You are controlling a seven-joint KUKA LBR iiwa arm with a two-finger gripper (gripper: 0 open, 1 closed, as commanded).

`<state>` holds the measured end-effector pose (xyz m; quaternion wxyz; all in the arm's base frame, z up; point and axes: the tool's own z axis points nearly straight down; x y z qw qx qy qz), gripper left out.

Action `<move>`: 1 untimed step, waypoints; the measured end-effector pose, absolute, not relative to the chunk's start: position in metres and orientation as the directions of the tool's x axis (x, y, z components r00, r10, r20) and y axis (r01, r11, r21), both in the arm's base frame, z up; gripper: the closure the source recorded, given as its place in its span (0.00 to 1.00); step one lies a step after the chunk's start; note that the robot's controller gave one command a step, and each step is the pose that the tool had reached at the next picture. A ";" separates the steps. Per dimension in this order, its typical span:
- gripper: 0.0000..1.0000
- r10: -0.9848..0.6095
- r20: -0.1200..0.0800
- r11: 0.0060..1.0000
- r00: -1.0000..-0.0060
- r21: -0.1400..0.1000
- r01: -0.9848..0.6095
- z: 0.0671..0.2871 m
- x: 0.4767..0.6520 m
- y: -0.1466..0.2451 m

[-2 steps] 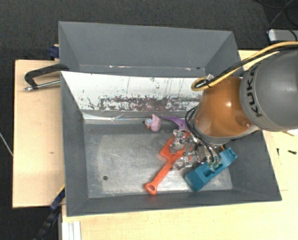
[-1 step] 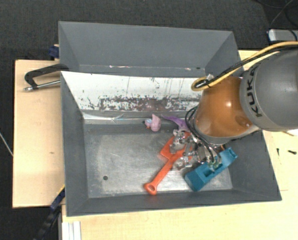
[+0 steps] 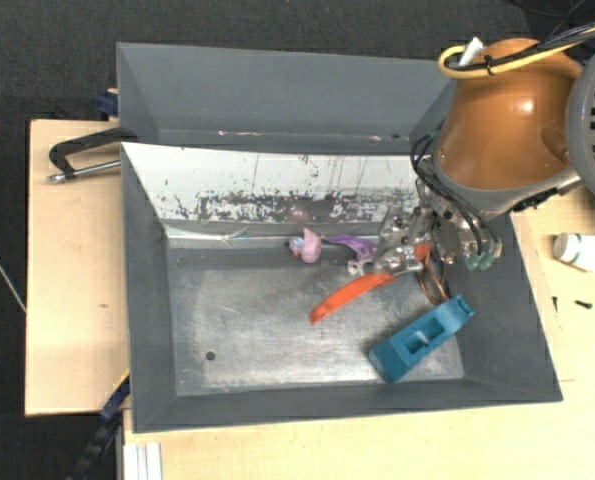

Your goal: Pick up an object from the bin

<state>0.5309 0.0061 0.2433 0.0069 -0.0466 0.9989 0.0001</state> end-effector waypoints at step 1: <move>1.00 -0.093 -0.009 0.996 -0.996 0.000 -0.093 0.241 0.530 0.006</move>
Offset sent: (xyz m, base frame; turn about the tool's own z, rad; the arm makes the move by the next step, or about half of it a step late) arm -0.0101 -0.0086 -0.0473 -0.1435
